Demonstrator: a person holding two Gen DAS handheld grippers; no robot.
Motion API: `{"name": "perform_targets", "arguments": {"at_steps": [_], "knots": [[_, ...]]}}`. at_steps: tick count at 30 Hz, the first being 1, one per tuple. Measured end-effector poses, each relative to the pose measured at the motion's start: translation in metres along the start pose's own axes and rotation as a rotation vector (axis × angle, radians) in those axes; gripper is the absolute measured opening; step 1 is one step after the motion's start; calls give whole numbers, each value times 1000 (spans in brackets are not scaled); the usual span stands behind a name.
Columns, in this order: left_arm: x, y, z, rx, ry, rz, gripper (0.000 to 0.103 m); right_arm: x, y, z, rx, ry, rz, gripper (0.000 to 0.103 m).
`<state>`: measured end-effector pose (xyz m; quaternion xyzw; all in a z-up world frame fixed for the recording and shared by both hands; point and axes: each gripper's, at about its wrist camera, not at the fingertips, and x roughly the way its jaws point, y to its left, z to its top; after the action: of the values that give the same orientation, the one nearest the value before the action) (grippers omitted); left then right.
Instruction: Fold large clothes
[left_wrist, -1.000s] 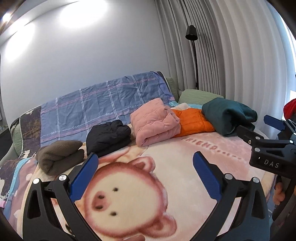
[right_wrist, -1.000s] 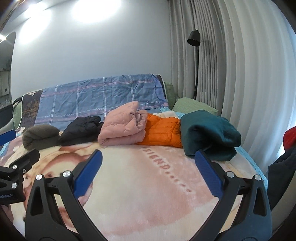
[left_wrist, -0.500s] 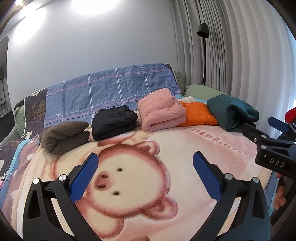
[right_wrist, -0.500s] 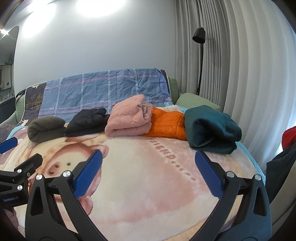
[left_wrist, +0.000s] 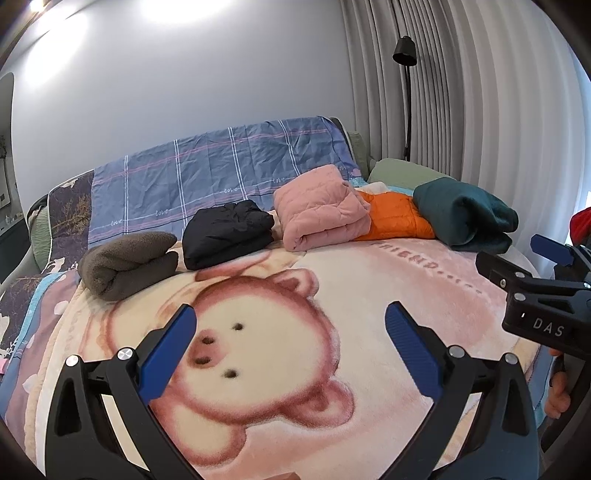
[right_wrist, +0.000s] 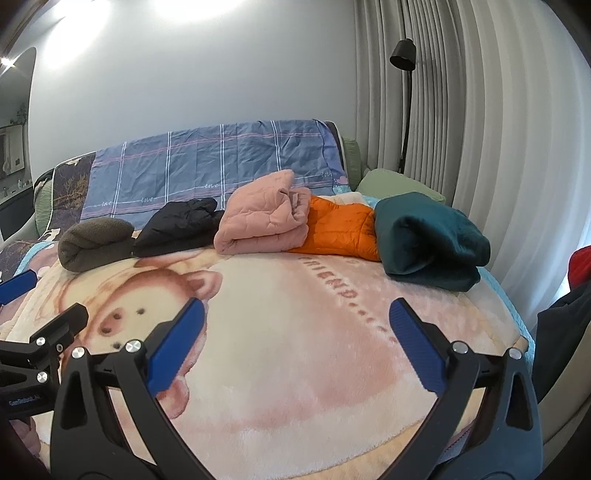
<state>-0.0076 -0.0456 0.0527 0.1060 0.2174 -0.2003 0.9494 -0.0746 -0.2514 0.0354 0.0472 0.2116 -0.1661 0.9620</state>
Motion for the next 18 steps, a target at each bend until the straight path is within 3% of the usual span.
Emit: {"name": "perform_targets", "arguments": {"at_steps": [18], "knots": [[8,-3,-4,-6,40,1,102,7,1,-6,-6,23,10,101]]}}
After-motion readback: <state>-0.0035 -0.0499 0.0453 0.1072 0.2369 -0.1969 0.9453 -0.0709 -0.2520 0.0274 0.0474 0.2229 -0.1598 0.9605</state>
